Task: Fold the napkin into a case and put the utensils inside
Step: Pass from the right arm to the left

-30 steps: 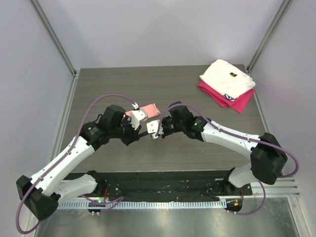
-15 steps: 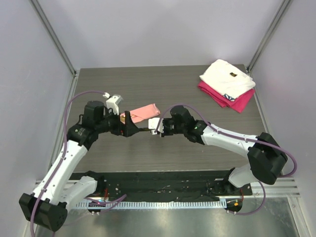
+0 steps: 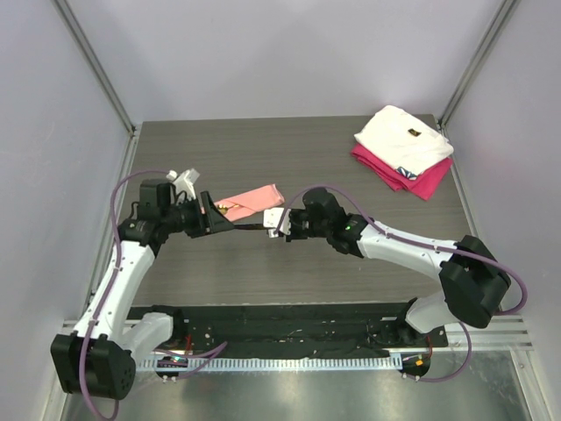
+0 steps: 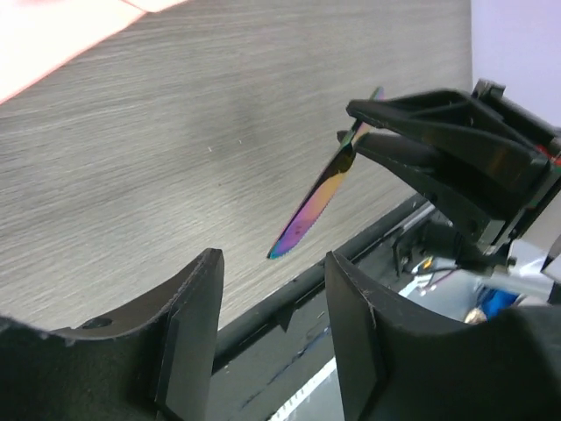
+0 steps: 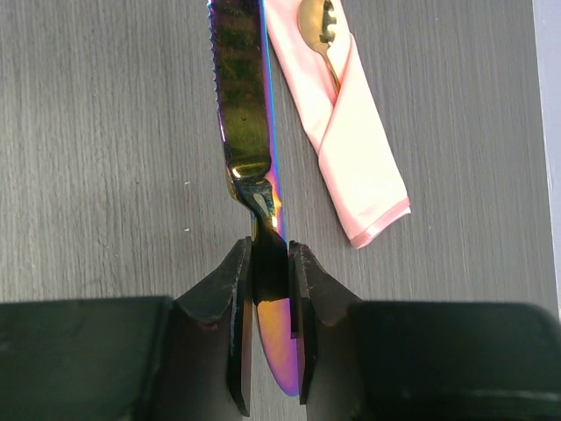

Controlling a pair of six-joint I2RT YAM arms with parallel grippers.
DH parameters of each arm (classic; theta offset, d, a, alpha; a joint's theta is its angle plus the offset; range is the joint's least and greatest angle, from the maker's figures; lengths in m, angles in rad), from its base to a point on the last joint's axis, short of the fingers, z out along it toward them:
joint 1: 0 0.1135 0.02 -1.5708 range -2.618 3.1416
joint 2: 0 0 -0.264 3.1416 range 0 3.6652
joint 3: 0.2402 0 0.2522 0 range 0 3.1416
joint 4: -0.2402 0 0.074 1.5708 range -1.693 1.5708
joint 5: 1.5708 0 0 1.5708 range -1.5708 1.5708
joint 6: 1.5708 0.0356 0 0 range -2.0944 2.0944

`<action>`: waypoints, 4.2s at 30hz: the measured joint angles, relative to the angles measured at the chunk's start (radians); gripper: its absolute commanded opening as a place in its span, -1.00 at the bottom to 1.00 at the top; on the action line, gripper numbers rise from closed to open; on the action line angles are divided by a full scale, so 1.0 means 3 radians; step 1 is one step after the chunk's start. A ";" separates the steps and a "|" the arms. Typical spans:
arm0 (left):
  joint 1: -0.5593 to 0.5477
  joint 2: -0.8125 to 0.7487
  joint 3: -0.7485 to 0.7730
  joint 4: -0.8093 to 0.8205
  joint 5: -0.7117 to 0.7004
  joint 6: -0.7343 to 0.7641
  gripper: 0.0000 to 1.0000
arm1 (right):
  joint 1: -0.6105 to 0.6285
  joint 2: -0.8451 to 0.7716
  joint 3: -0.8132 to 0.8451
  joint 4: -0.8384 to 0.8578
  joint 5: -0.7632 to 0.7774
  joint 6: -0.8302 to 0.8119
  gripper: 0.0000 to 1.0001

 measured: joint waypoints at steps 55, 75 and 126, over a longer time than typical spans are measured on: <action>-0.1686 0.0819 0.0947 -0.0904 -0.0491 0.3003 0.17 | -0.0109 0.0046 0.0717 -0.1639 -0.0493 -0.0964 -0.98; -0.1736 0.0966 0.0984 -0.0852 -0.0595 0.3003 0.25 | -0.0172 0.0046 0.0717 -0.1815 -0.0501 -0.0891 -0.98; -0.1687 0.0149 0.0314 -0.0234 -0.1397 0.2787 -1.00 | -0.0062 -0.0205 0.0301 -0.0749 0.0075 -0.0047 0.99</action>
